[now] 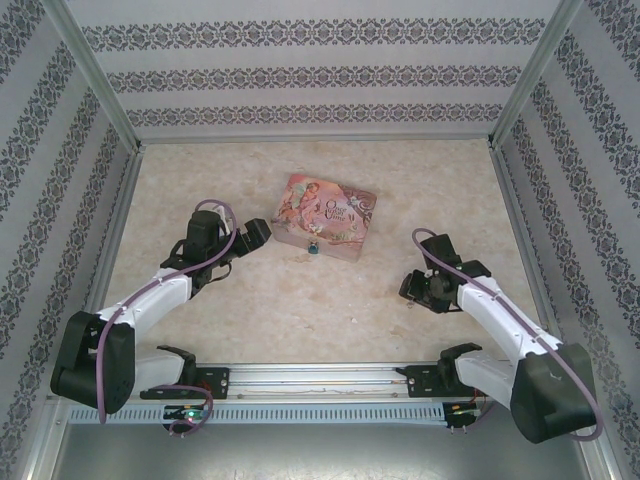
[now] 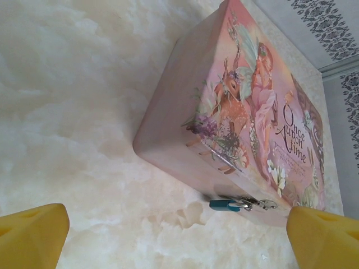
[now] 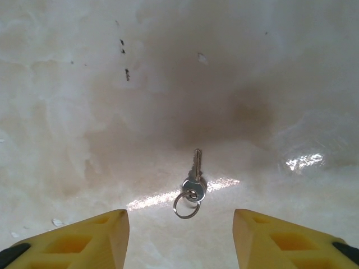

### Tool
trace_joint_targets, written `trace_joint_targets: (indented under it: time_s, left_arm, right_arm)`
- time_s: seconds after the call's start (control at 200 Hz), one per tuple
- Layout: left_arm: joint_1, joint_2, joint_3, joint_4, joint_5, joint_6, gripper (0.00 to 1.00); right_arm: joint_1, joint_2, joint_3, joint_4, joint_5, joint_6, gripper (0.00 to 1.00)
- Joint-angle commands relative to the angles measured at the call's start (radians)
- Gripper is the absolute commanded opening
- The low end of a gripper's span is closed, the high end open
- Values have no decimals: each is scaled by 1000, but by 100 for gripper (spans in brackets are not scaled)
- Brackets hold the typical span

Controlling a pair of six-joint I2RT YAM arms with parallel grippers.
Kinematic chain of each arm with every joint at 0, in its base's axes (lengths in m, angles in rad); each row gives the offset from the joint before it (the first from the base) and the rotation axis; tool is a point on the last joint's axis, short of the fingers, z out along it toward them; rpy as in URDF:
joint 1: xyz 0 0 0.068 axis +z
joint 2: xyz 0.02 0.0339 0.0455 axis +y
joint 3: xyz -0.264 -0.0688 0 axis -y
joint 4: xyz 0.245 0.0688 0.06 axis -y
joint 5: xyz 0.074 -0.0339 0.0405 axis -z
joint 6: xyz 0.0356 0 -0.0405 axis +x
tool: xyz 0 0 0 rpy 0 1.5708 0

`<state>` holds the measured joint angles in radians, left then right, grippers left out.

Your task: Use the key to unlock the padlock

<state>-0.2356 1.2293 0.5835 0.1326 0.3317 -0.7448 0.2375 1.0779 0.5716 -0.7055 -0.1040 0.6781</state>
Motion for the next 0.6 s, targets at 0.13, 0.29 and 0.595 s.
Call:
trace_joint_targets:
  time_s: [0.13, 0.29, 0.595]
  left_arm:
    - [-8, 18, -2, 61, 12, -16, 99]
    - [-8, 33, 0, 68, 22, -16, 99]
    - [-8, 44, -1, 76, 33, -6, 99]
  right_arm:
    - [-10, 64, -12, 18, -42, -9, 44]
    - [-9, 91, -10, 20, -45, -13, 38]
    - [-6, 127, -1, 45, -38, -11, 30]
